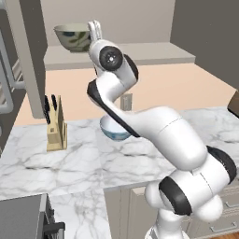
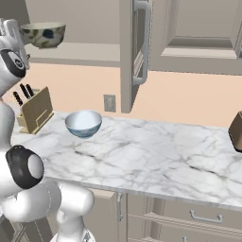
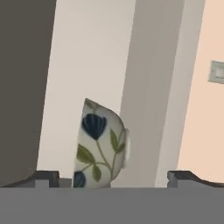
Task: Open the cabinet. Pick the bowls from the counter and place them in the cabinet. Then close the cabinet.
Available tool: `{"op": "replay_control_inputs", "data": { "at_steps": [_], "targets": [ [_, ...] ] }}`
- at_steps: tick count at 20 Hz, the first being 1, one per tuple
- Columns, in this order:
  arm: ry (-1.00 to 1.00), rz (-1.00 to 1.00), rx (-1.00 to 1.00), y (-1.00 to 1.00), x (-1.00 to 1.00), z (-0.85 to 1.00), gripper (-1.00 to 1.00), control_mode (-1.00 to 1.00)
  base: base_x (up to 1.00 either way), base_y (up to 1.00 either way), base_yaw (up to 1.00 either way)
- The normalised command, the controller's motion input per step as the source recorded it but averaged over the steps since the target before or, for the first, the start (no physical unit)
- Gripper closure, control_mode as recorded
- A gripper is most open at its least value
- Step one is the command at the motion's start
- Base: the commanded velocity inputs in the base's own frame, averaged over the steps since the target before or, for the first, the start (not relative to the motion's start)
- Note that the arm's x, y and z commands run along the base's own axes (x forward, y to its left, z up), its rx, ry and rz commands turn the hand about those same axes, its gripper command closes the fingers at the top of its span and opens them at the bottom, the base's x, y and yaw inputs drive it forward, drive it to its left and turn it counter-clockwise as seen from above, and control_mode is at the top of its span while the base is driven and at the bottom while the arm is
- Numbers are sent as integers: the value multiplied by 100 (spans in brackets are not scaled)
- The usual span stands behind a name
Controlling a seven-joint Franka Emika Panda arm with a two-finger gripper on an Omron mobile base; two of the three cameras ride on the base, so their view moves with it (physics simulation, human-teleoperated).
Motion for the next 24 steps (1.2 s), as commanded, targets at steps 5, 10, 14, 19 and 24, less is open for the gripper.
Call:
{"op": "replay_control_inputs", "data": {
  "at_steps": [5,10,14,19,24],
  "targets": [
    [5,-7,17,-96,-73,1,-100,-100,0,0,0],
    [22,-2,6,-82,-64,0,-100,-100,0,0,0],
    [25,2,0,-46,-21,-3,-100,-100,0,0,0],
    [24,6,2,-45,-29,-29,-100,-100,0,0,0],
    [16,11,0,-20,-24,-35,-100,-100,0,0,0]
  ]
}}
